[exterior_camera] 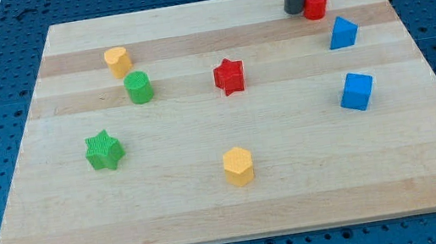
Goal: Push yellow heart towards center
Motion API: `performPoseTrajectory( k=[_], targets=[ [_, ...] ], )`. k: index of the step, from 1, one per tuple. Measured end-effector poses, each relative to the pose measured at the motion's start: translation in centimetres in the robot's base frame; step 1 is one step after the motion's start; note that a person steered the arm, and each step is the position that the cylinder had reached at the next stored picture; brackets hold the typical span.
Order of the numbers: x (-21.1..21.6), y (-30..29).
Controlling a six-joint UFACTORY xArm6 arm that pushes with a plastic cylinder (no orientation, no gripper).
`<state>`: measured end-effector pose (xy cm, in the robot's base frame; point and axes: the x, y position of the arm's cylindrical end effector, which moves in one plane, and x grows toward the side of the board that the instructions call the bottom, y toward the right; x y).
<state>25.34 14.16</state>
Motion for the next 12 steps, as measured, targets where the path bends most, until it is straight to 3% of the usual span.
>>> performPoseTrajectory(
  k=[1,4,5,6,8,10,11,12],
  targets=[
    [0.0,-2.2],
    [-1.4,-22.8],
    [1.6,-28.4],
    [4.3,-30.3],
    [7.1,-28.1],
    [4.1,-37.9],
    [5.3,-42.3],
    [10.1,-42.8]
  ],
)
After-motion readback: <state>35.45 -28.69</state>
